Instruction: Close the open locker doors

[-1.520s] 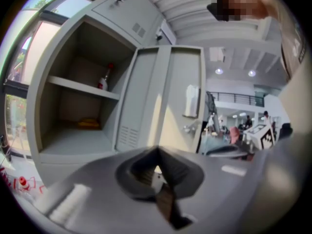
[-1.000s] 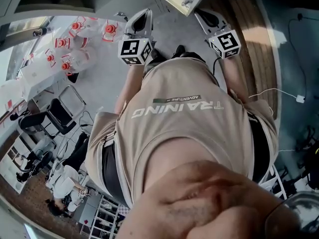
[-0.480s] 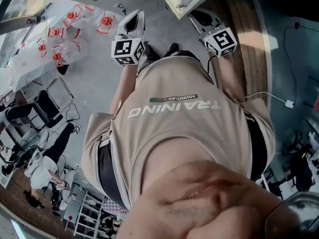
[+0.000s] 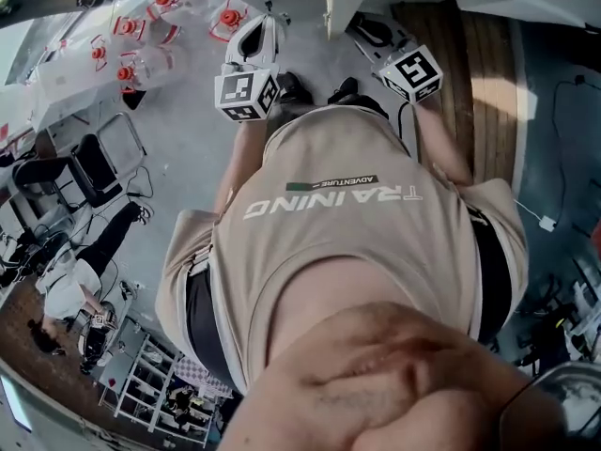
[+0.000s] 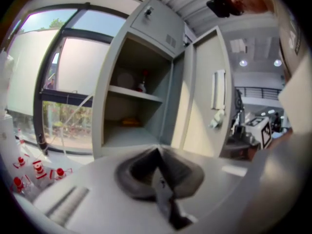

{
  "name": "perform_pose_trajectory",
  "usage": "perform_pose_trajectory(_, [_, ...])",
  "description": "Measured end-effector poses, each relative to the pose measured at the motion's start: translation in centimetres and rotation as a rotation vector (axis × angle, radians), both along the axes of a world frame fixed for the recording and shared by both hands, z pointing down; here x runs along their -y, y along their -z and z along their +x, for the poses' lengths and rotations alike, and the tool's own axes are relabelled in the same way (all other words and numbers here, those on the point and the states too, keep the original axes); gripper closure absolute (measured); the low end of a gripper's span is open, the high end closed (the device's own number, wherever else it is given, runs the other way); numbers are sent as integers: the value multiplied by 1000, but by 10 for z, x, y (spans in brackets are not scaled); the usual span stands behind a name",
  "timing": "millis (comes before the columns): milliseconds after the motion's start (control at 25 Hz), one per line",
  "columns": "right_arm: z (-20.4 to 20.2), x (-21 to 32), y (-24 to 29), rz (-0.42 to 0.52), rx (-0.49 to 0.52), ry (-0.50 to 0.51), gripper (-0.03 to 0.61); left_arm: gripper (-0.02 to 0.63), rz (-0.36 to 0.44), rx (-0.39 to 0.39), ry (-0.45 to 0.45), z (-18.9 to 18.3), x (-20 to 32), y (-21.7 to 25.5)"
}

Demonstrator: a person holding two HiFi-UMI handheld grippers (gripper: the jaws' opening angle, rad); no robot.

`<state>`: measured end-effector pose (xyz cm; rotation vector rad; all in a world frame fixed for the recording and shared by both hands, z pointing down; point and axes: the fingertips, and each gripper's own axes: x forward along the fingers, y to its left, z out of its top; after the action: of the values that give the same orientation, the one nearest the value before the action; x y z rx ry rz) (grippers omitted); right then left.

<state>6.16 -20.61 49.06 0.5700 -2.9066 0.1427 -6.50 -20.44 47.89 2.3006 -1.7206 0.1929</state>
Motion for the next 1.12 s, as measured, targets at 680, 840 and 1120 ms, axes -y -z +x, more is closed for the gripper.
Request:
perform_pose_trajectory(680, [-153,39,-5,51,-72,-127,563,614,78,64,-146,-144,48,8])
perform_pose_trajectory(840, [-169,54,-3,43,-80,-178,563,614,88,58,-171,-158,57,13])
perform_pose_trajectory(1120, [-198,92,-7,39,-124,-200,563,614,104,14,-136,-183,70,21])
